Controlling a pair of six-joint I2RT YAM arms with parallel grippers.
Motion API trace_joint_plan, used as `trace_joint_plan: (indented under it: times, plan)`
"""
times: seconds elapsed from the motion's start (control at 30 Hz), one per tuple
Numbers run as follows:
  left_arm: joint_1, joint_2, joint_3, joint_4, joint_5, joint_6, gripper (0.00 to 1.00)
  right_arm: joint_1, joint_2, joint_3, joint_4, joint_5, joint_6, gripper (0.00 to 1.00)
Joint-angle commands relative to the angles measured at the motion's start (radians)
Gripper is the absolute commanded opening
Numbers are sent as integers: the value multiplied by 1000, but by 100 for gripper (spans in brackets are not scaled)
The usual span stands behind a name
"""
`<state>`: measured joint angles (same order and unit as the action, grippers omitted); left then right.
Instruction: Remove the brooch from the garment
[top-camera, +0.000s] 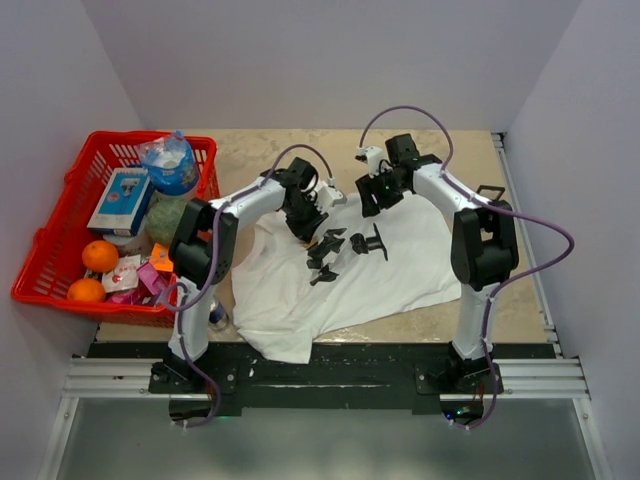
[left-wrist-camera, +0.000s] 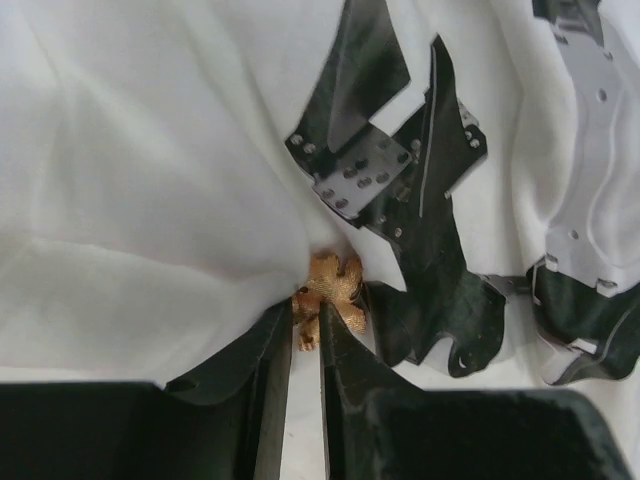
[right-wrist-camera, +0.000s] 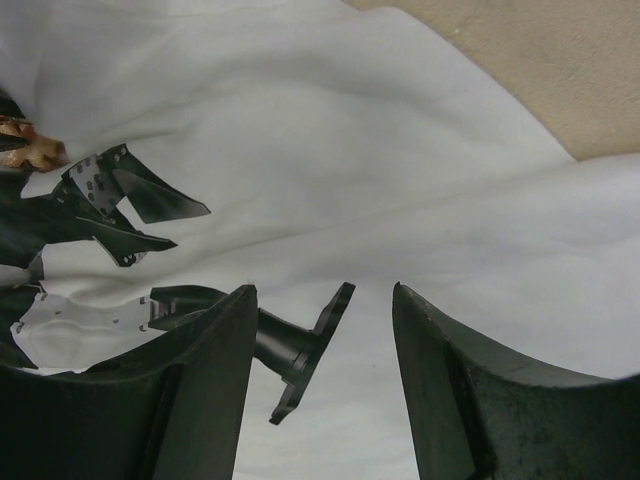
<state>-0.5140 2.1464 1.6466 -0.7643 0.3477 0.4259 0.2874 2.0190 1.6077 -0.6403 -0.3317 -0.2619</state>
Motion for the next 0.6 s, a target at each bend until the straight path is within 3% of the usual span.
trace_joint_plan:
  times: [0.0, 0.13, 0.27, 0.43, 0.57]
  plan:
    - [-8, 4, -24, 42, -16, -30, 22, 4, -9, 51, -13, -6, 9, 60]
    - [-7, 9, -33, 53, -21, -32, 18, 2, -8, 51, -13, -4, 7, 60]
    - [-15, 13, -45, 65, -30, -12, 0, 4, 3, 63, -12, -1, 10, 60]
    - [-9, 0, -12, 34, -32, 20, 0, 4, 3, 74, -12, 6, 12, 60]
    - [23, 9, 141, -22, -7, 40, 0, 4, 1, 74, -12, -3, 12, 60]
